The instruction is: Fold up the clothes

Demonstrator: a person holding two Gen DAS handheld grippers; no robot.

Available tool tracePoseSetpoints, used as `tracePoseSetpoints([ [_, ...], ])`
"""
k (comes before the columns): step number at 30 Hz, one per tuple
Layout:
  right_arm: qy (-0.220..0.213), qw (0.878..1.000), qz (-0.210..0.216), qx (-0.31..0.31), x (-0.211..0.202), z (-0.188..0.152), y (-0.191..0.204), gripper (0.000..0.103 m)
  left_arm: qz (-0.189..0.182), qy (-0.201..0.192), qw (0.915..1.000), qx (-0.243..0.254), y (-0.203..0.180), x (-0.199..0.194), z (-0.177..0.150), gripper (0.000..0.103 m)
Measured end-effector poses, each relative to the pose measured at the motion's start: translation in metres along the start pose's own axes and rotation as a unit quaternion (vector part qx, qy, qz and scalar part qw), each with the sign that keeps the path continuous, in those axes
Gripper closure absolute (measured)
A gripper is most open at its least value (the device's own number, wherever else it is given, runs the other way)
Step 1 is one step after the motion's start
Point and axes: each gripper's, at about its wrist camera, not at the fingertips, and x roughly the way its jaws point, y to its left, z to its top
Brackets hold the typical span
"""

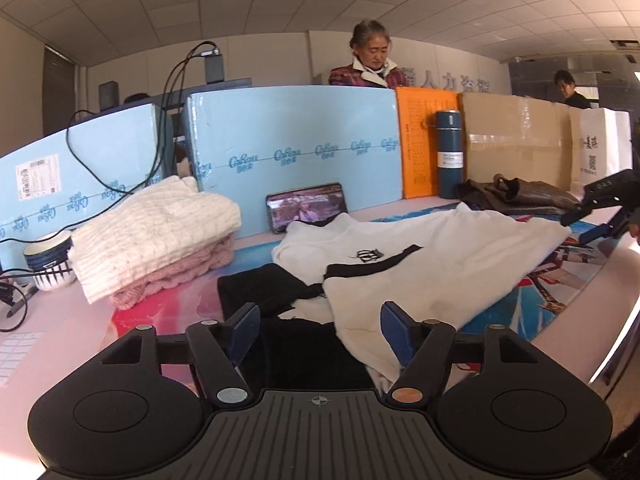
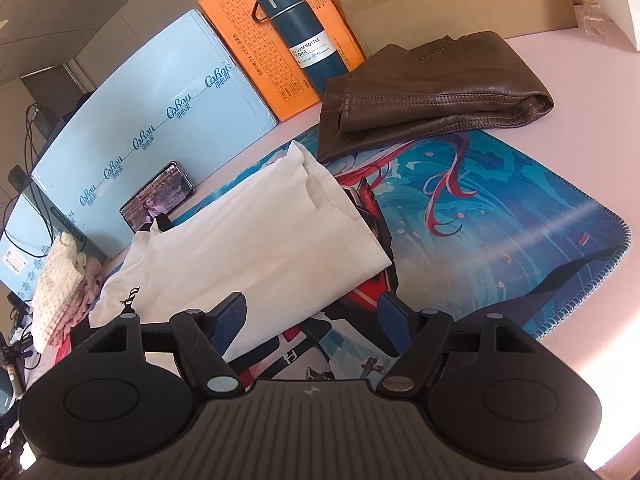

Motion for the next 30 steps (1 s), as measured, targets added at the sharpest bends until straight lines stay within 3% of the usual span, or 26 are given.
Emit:
tracePoseSetpoints([
  [2,-0.004,1.0,-0.002,0.017,0.004,0.002,0.001,0.032,-0.001,0.03,0.9978,0.06,-0.014,0.007,-0.004,0.031],
  [5,-0.017,0.998,-0.008,0.056,0.01,0.005,0.002,0.032,0.017,0.066,0.9879,0.14,-0.026,0.022,-0.012,0.031],
  [7,-0.033,0.996,-0.017,0.077,0.014,0.006,0.002,0.033,0.012,0.069,0.9869,0.145,-0.024,0.027,-0.011,0.031],
  [9,-0.047,0.995,-0.032,0.083,0.016,0.005,0.005,0.037,0.005,0.068,0.9845,0.162,-0.02,0.03,-0.012,0.045],
  [10,-0.053,0.995,-0.042,0.079,0.017,0.004,0.008,0.044,0.003,0.066,0.9821,0.176,-0.02,0.031,-0.014,0.071],
  [11,-0.055,0.995,-0.052,0.071,0.018,0.002,0.011,0.051,-0.003,0.062,0.9791,0.194,-0.02,0.032,-0.017,0.087],
  [13,-0.06,0.994,-0.067,0.063,0.021,-0.002,0.014,0.077,-0.01,0.049,0.9761,0.211,-0.02,0.03,-0.024,0.089],
  [15,-0.067,0.993,-0.081,0.06,0.022,-0.006,0.014,0.092,-0.008,0.037,0.9773,0.208,-0.018,0.026,-0.026,0.091],
  [19,-0.086,0.989,-0.082,0.084,0.005,-0.011,0.008,0.101,0.003,-0.004,0.9816,0.191,-0.013,0.007,-0.018,0.091],
  [24,-0.111,0.988,-0.07,0.08,-0.026,-0.021,0.013,0.101,0.008,-0.029,0.9836,0.178,-0.013,-0.014,-0.01,0.092],
  [30,-0.106,0.988,-0.08,0.077,-0.055,-0.045,0.014,0.101,0.004,-0.005,0.9864,0.164,-0.017,-0.04,-0.022,0.092],
])
